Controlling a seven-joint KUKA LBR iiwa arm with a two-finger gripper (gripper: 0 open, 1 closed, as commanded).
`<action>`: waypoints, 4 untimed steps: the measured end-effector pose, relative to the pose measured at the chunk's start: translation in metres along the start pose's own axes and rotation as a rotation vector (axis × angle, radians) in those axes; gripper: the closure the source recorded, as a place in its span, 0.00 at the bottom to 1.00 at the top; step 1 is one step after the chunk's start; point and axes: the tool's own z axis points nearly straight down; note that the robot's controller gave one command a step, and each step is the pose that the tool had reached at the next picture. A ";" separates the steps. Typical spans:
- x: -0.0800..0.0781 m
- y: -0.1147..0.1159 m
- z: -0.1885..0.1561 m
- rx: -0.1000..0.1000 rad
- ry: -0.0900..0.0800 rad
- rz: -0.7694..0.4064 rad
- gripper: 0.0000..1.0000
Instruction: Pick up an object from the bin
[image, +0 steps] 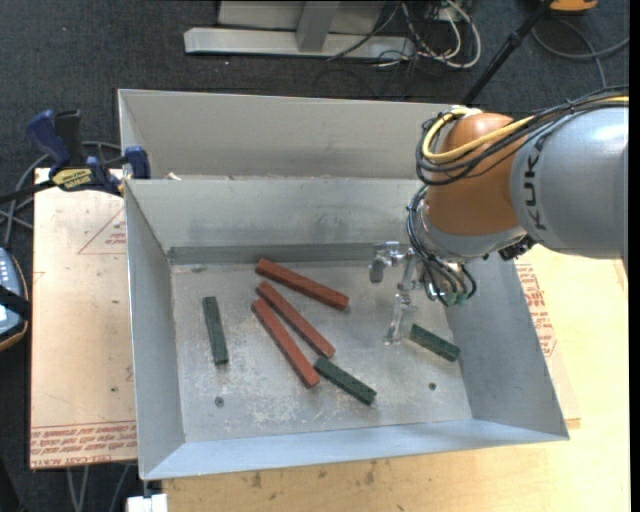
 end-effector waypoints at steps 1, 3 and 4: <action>-0.042 0.060 0.060 -0.003 -0.007 0.086 0.00; -0.050 0.069 0.027 -0.002 -0.009 0.282 0.00; -0.042 0.072 0.058 -0.002 -0.006 0.435 0.00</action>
Offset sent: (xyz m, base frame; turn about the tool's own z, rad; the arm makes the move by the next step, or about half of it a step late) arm 0.0418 0.0555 -0.0572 0.0911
